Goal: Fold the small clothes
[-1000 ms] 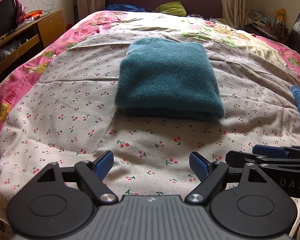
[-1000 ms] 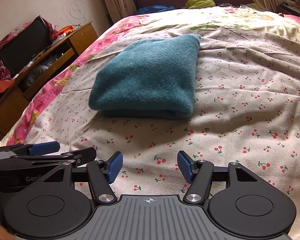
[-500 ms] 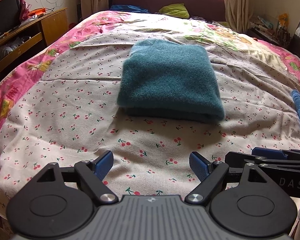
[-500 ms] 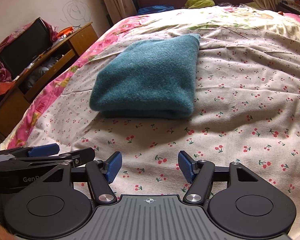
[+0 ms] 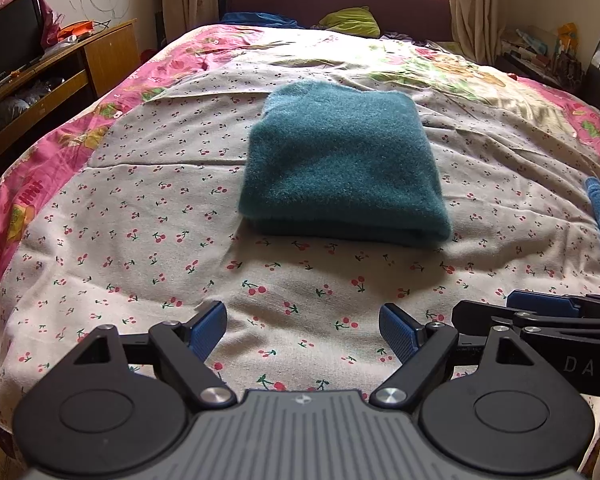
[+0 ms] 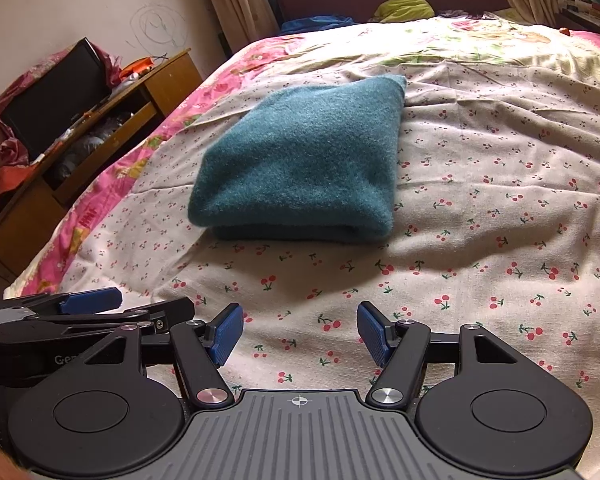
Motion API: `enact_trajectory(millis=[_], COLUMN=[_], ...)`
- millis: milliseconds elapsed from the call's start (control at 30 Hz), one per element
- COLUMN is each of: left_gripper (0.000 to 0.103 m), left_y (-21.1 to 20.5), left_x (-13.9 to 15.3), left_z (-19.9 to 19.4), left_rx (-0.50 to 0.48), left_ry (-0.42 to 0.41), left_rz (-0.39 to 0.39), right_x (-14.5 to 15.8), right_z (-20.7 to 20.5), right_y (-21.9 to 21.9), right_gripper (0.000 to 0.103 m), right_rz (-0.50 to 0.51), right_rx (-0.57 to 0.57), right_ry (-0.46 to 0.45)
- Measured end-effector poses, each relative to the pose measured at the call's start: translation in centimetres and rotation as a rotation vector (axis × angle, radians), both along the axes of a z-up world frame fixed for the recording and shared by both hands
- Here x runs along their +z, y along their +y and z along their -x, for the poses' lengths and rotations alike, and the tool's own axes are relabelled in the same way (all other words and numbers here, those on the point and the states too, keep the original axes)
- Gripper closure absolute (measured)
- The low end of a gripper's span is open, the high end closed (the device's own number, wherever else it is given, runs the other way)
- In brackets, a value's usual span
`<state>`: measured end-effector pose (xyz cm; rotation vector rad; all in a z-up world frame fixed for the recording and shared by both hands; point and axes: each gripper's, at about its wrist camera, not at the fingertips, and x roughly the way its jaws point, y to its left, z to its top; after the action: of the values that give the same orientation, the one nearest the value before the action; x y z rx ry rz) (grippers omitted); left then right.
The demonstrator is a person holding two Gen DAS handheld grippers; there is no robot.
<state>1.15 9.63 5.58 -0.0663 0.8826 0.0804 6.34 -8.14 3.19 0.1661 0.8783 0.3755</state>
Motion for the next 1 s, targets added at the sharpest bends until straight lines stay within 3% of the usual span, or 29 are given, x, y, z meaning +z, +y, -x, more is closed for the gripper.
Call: enact_trajectory(millis=[1000], left_gripper=[0.009], left_y=[-0.19], left_x=[0.27], left_z=[0.15], left_rx=[0.016], left_ry=[-0.005], left_rz=[-0.014], right_x=[-0.40], right_z=[-0.15], right_y=[-0.23], right_gripper=[0.039], right_rz=[0.012], right_rx=[-0.011], right_ry=[0.008])
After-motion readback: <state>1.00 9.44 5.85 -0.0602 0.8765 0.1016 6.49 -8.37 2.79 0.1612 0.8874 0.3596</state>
